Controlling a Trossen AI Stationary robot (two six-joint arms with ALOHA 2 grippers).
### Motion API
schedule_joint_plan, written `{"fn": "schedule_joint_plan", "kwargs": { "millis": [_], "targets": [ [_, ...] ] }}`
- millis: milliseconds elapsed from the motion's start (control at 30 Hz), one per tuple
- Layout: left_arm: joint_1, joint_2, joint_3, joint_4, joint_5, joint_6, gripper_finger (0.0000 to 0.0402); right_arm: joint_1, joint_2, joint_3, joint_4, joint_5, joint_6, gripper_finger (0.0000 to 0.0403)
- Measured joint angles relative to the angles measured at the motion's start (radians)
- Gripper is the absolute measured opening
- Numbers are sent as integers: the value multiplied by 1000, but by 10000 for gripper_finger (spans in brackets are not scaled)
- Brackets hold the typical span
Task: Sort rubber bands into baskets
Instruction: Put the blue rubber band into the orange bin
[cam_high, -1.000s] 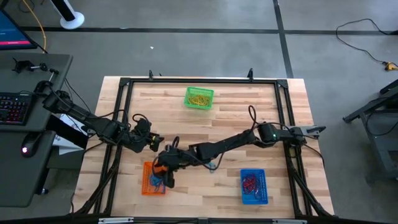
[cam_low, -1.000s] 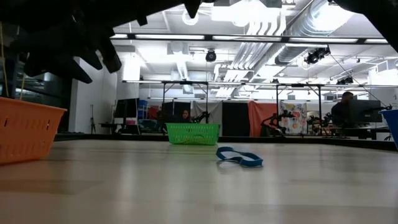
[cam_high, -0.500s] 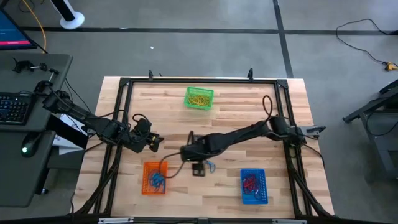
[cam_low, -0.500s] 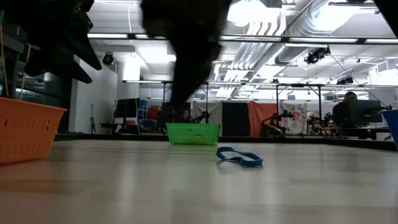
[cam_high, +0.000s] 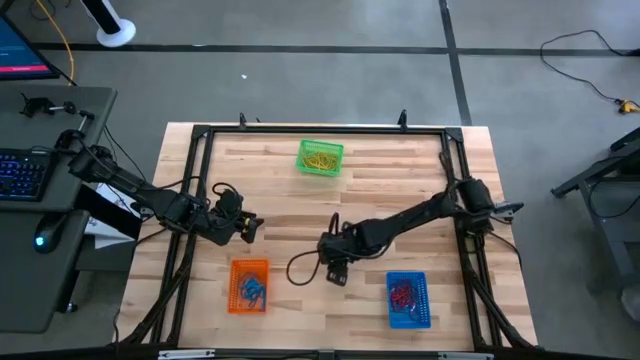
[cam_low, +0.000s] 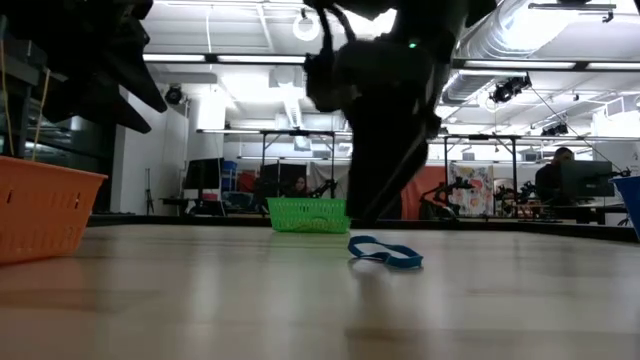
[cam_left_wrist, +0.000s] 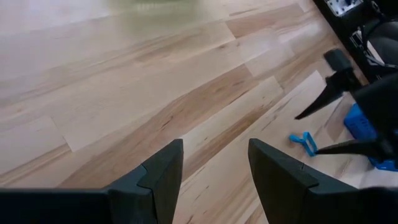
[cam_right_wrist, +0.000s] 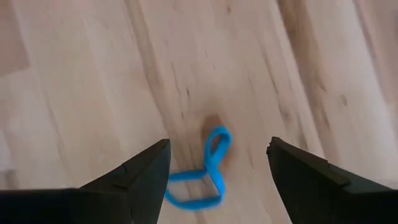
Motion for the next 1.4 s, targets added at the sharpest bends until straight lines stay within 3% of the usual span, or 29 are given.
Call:
{"fn": "schedule_joint_plan", "kwargs": {
  "millis": [267,367,467,533,600,667,800,933,1167,1400],
  "targets": [
    [1,0,0,0,0,-11,175,7,86,34,-7,20,22,254],
    [1,0,0,0,0,-11,175,16,90,34,-16,75,34,235],
    [1,0,0,2,1,-18,175,23,91,34,-24,96,38,182],
    [1,-1,0,27,2,-50,175,26,91,42,-45,97,35,124],
    [1,-13,-1,105,10,-43,175,26,92,49,-57,93,13,52],
    [1,-39,-1,216,36,41,175,26,92,72,-74,83,-13,16],
    [1,-109,0,388,60,221,175,15,90,181,-47,87,-49,9],
    [1,-209,0,465,51,332,175,0,89,279,131,87,-117,3],
    [1,-340,0,481,6,400,175,-20,88,324,395,86,-76,1],
    [1,-332,0,471,-28,416,175,-22,179,348,574,5,-38,0]
  ]
}}
